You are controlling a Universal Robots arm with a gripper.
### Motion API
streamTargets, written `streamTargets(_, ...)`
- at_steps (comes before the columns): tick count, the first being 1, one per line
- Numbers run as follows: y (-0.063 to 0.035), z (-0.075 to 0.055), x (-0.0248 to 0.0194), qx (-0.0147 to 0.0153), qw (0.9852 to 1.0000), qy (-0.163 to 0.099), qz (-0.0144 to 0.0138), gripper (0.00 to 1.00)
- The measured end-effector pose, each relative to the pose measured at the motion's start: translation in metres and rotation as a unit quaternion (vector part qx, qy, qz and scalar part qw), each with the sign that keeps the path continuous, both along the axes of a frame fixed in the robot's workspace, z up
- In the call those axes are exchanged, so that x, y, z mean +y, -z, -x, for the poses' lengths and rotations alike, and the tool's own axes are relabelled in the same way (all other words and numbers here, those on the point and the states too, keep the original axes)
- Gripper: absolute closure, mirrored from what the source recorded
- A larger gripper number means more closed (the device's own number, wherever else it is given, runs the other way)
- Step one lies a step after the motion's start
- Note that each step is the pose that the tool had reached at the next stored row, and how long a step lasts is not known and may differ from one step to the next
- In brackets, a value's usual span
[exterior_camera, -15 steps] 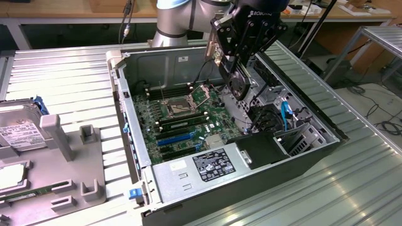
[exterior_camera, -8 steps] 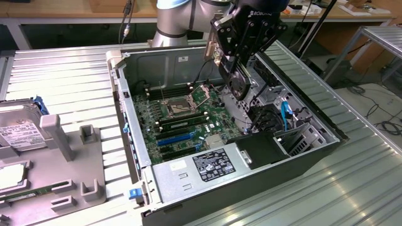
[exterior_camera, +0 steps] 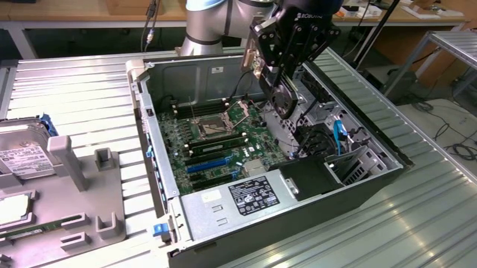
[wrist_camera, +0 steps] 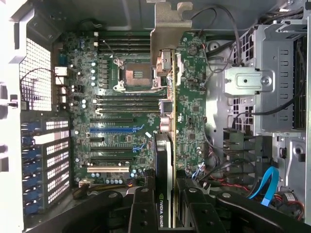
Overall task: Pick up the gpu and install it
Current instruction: 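Insert the gpu into the slot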
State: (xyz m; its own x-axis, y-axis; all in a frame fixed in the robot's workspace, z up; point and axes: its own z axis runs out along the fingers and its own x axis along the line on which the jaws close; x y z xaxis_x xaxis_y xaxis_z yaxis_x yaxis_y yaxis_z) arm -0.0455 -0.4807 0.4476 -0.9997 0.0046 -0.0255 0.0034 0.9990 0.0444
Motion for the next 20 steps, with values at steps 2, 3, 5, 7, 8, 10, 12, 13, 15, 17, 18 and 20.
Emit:
streamTargets(2,0.0,0.0,0.0,0.0,1.0,-0.002,0.0,0.73)
streamTargets(3,0.0,0.0,0.0,0.0,1.0,-0.003,0.0,0.73)
streamTargets(5,0.0,0.0,0.0,0.0,1.0,-0.006,0.0,0.73)
streamTargets(7,0.0,0.0,0.0,0.0,1.0,-0.009,0.0,0.73)
streamTargets(8,0.0,0.0,0.0,0.0,0.9999,-0.01,0.0,0.73)
streamTargets(10,0.0,0.0,0.0,0.0,0.9999,-0.013,0.0,0.73)
streamTargets(12,0.0,0.0,0.0,0.0,0.9999,-0.016,0.0,0.73)
streamTargets(13,0.0,0.0,0.0,0.0,0.9999,-0.017,0.0,0.73)
streamTargets(15,0.0,0.0,0.0,0.0,0.9998,-0.021,0.0,0.73)
streamTargets(17,0.0,0.0,0.0,0.0,0.9996,-0.027,0.0,0.73)
streamTargets(18,0.0,0.0,0.0,0.0,0.9996,-0.029,0.0,0.73)
streamTargets(20,0.0,0.0,0.0,0.0,0.9995,-0.033,0.0,0.73)
